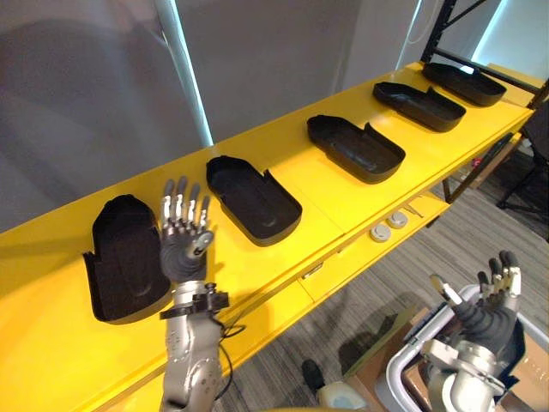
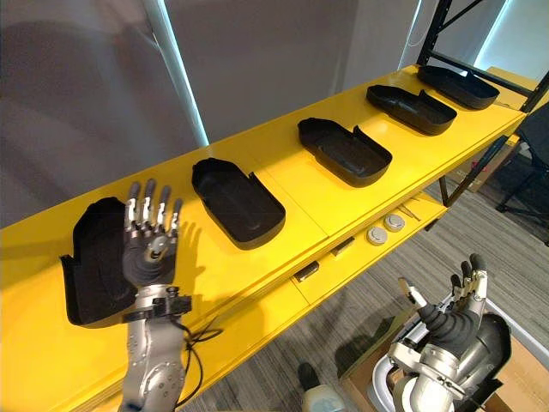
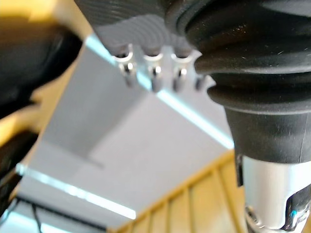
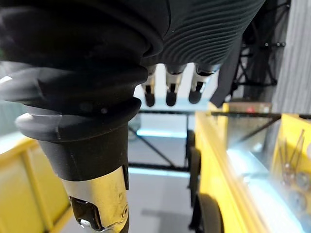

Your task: Walk over and take plastic housings, then place them on the shelf

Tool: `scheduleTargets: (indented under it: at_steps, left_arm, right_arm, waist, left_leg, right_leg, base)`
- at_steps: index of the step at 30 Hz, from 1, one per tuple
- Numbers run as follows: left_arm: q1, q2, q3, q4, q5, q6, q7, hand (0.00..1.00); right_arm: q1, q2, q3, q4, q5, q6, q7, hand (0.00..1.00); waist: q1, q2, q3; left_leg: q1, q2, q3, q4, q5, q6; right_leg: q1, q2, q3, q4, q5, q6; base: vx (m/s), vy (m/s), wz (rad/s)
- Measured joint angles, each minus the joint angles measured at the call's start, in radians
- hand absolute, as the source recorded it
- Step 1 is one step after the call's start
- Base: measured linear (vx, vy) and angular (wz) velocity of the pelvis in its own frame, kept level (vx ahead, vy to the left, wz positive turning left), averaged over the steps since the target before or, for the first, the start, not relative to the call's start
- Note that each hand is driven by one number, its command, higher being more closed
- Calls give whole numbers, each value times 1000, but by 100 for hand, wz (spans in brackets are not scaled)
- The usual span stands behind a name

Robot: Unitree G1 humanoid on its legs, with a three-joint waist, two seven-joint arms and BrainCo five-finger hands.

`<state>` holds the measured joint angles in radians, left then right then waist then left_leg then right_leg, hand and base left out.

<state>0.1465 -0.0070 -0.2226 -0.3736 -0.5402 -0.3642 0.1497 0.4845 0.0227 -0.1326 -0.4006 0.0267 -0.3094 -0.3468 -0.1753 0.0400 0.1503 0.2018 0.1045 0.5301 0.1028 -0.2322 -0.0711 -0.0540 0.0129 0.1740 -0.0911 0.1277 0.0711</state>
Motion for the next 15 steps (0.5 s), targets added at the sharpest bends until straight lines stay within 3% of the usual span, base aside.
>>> scheduleTargets:
  at_steps: [1, 2, 3, 6, 8, 9, 12, 15]
  left_arm:
    - [0, -2, 0, 0, 0, -1, 3, 0]
    - [1, -1, 9, -2, 0, -7, 16, 0]
    - [4, -1, 27, -14, 1, -8, 44, 0]
    - [37, -3, 45, -57, 1, -8, 76, 0]
    - [82, -4, 53, -106, 4, -11, 86, 0]
    - [96, -5, 51, -124, 12, -12, 89, 0]
    - [96, -12, 52, -136, 12, -17, 87, 0]
    - [92, -17, 45, -140, 8, -46, 78, 0]
  right_arm:
    - [-3, -1, 8, 4, 1, 0, 1, 0]
    - [-21, -5, 22, 24, 9, -1, 7, 0]
    - [-60, -23, 37, 50, 21, -1, 25, 0]
    - [-118, -49, 81, 86, 59, -1, 46, 0]
    - [-138, -52, 126, 97, 160, 0, 50, 0]
    - [-141, -49, 143, 100, 227, 1, 51, 0]
    - [-127, -29, 152, 107, 282, 3, 61, 0]
    - [-76, 9, 164, 107, 356, 12, 81, 0]
  waist:
    - [1, 1, 0]
    - [8, -4, 1]
    - [40, 7, 7]
    - [62, 17, 13]
    - [89, 20, 11]
    - [108, 34, 2]
    - [109, 41, -3]
    - [110, 16, 14]
  left_leg:
    - [-12, -2, -17, 20, -5, 7]
    - [-39, -3, -107, 71, -10, 17]
    - [-68, -11, -250, 130, -30, 50]
    - [-96, -32, -400, 213, -46, 75]
    - [-102, -47, -476, 246, -60, 86]
    - [-102, -46, -484, 235, -78, 74]
    - [-100, -49, -473, 207, -93, 62]
    - [-97, -48, -469, 226, -117, 58]
  right_leg:
    - [-3, 1, 4, 0, 2, -1]
    - [-12, 3, 32, 0, 11, -10]
    - [-20, 12, 79, 2, 17, -16]
    - [-21, 24, 143, 9, 24, -25]
    - [-33, 35, 183, 10, 28, -32]
    - [-55, 40, 184, 10, 31, -33]
    - [-86, 41, 183, 28, 47, -17]
    - [-124, 52, 182, 129, 29, 12]
  base:
    - [-105, -96, -28]
    - [-38, -89, -70]
    - [-17, -82, -75]
    - [15, 8, -75]
    - [15, 61, -89]
    - [1, 77, -67]
    - [-26, 82, -15]
    - [-68, 89, -11]
